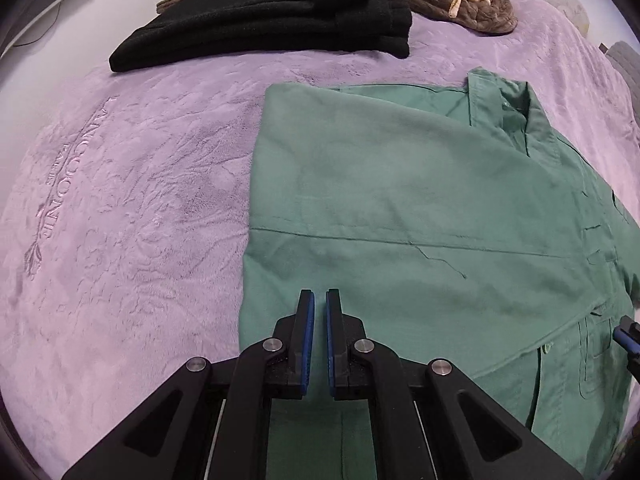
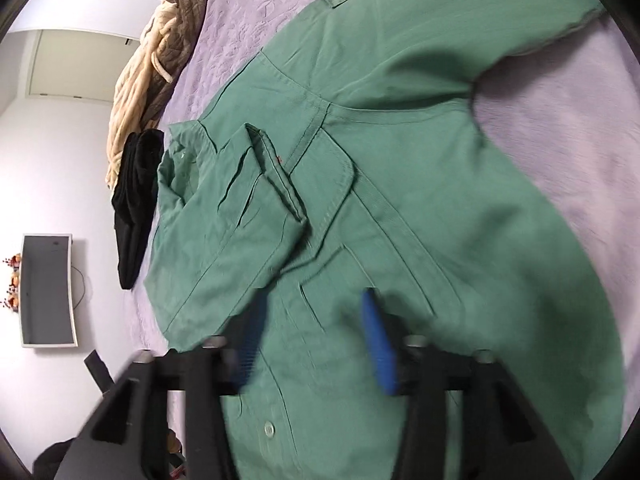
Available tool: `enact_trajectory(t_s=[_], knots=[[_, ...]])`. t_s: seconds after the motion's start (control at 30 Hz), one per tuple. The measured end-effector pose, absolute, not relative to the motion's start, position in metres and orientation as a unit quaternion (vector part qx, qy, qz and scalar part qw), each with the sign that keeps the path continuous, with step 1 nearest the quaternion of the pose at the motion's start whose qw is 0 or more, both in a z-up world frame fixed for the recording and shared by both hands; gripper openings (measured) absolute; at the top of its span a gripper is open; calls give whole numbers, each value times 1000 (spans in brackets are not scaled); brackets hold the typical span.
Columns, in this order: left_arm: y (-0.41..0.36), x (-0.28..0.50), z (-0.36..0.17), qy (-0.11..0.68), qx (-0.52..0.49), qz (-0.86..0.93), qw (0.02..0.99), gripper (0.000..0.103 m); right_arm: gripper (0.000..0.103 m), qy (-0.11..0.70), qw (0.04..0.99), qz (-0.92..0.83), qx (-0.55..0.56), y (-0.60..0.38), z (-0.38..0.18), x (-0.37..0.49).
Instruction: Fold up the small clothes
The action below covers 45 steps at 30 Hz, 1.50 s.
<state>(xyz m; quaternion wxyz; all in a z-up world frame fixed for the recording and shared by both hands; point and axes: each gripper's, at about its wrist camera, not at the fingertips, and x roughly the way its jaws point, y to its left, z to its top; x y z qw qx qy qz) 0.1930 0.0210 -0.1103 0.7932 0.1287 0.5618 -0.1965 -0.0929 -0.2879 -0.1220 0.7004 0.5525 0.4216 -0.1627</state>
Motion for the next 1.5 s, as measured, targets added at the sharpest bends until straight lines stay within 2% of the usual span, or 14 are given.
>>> enact_trajectory(t_s=[0.17, 0.2, 0.23, 0.27, 0.3, 0.33, 0.57, 0.93, 1.27, 1.5], knots=[[0, 150, -103, 577, 145, -214, 775, 6, 65, 420, 702, -148, 556, -281, -106, -115], [-9, 144, -103, 579, 150, -217, 771, 15, 67, 420, 702, -145, 556, -280, -104, -119], [-16, 133, -101, 579, 158, -222, 768, 30, 71, 420, 703, -144, 556, -280, -102, -123], [-22, 125, -98, 576, 162, -225, 770, 72, 74, 419, 704, -144, 555, -280, -100, -125], [-27, 114, -93, 564, 163, -225, 777, 100, 75, 419, 705, -143, 555, -280, -99, -127], [-31, 104, -87, 553, 164, -226, 785, 102, 78, 419, 706, -143, 553, -281, -97, -131], [-67, 65, -82, 573, 179, -242, 762, 102, 84, 410, 710, -148, 553, -299, -91, -158], [-137, 35, -91, 591, 191, -251, 742, 102, 85, 370, 706, -194, 572, -398, -91, -219], [-201, -3, -93, 586, 183, -283, 737, 102, 85, 298, 673, -258, 626, -525, -123, -267], [-233, -8, -98, 589, 162, -292, 736, 102, 85, 266, 672, -285, 629, -572, -155, -267]])
